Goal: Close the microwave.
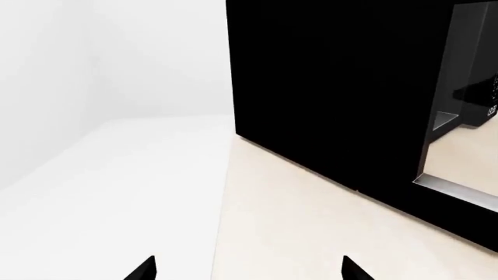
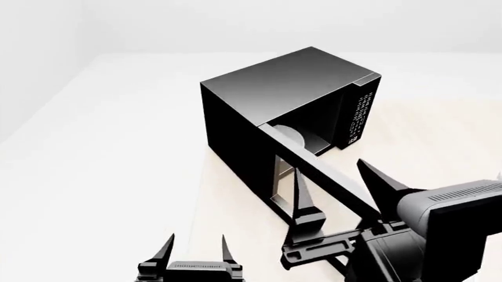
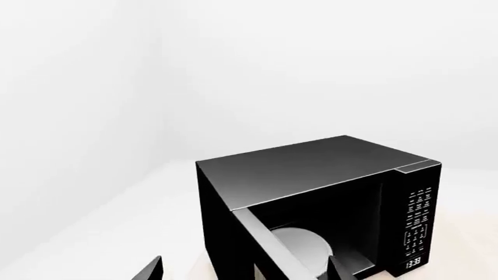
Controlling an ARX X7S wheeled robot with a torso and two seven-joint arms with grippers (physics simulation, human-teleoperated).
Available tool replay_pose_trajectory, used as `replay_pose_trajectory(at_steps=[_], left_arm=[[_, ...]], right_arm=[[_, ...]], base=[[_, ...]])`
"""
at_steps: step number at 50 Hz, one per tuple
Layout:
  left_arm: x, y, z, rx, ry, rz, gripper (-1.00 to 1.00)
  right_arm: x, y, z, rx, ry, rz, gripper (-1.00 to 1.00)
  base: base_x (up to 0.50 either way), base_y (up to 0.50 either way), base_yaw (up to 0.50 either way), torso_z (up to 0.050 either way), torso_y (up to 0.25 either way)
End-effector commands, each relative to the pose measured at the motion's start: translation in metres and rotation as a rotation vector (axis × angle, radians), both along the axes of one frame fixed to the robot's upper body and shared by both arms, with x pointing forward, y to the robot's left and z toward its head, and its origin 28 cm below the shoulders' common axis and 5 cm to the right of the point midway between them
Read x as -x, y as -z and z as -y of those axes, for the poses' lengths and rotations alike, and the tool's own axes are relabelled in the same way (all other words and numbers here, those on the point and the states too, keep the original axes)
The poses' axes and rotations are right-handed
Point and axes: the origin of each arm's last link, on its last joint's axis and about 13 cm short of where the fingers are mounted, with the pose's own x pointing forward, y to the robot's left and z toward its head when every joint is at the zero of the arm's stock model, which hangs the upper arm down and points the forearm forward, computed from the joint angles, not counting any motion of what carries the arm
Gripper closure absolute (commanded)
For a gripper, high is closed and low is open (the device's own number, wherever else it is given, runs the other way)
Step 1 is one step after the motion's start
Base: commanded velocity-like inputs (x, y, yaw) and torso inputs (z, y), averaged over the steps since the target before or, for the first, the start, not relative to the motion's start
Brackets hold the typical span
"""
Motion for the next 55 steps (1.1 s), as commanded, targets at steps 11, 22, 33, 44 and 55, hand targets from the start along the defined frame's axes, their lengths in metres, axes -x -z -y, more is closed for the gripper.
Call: replay_pose_trajectory(at_steps=[11, 22, 33, 44, 55], left_arm=[[0.000, 0.000, 0.000, 0.000, 0.000, 0.000, -1.00], [0.000, 0.000, 0.000, 0.000, 0.000, 0.000, -1.00], [0.000, 0.000, 0.000, 0.000, 0.000, 0.000, -1.00], [0.000, 0.000, 0.000, 0.000, 0.000, 0.000, -1.00], [0.000, 0.000, 0.000, 0.000, 0.000, 0.000, -1.00]], right_arm=[[0.003, 0.005, -0.005, 0.029, -0.051, -0.081, -1.00], [0.001, 0.011, -0.006, 0.062, -0.045, -0.117, -1.00], [0.001, 0.015, -0.006, 0.094, -0.040, -0.144, -1.00], [-0.002, 0.020, -0.008, 0.116, -0.034, -0.166, -1.00], [-0.008, 0.030, -0.009, 0.138, -0.019, -0.200, -1.00]], base=[[0.00, 0.00, 0.00, 0.000, 0.000], [0.00, 0.00, 0.00, 0.000, 0.000], [0.00, 0.00, 0.00, 0.000, 0.000], [0.00, 0.00, 0.00, 0.000, 0.000], [0.00, 0.00, 0.00, 0.000, 0.000]])
